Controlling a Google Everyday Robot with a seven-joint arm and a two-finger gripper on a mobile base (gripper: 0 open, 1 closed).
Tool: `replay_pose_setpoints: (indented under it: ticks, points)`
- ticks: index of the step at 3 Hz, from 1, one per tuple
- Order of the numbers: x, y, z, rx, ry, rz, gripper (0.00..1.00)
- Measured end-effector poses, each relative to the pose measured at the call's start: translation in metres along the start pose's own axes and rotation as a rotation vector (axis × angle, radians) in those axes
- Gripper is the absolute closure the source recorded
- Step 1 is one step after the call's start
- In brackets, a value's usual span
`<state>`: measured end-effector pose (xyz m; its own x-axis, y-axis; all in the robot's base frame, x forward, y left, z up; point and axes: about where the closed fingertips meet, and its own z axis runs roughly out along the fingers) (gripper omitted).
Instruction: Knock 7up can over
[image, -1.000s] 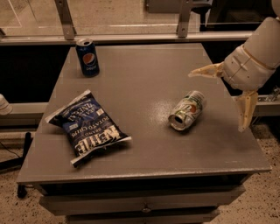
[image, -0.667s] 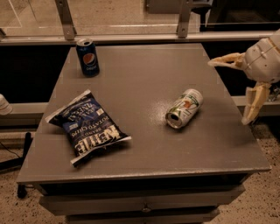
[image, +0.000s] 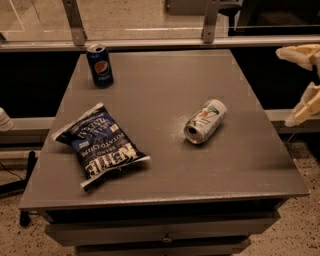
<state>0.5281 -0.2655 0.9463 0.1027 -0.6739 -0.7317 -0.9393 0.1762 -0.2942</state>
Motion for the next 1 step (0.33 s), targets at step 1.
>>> replay_pose_setpoints:
  ticks: [1]
  points:
    - [-0.0014,-0.0009,0.0007,0.002,-0.008,0.001,0.00]
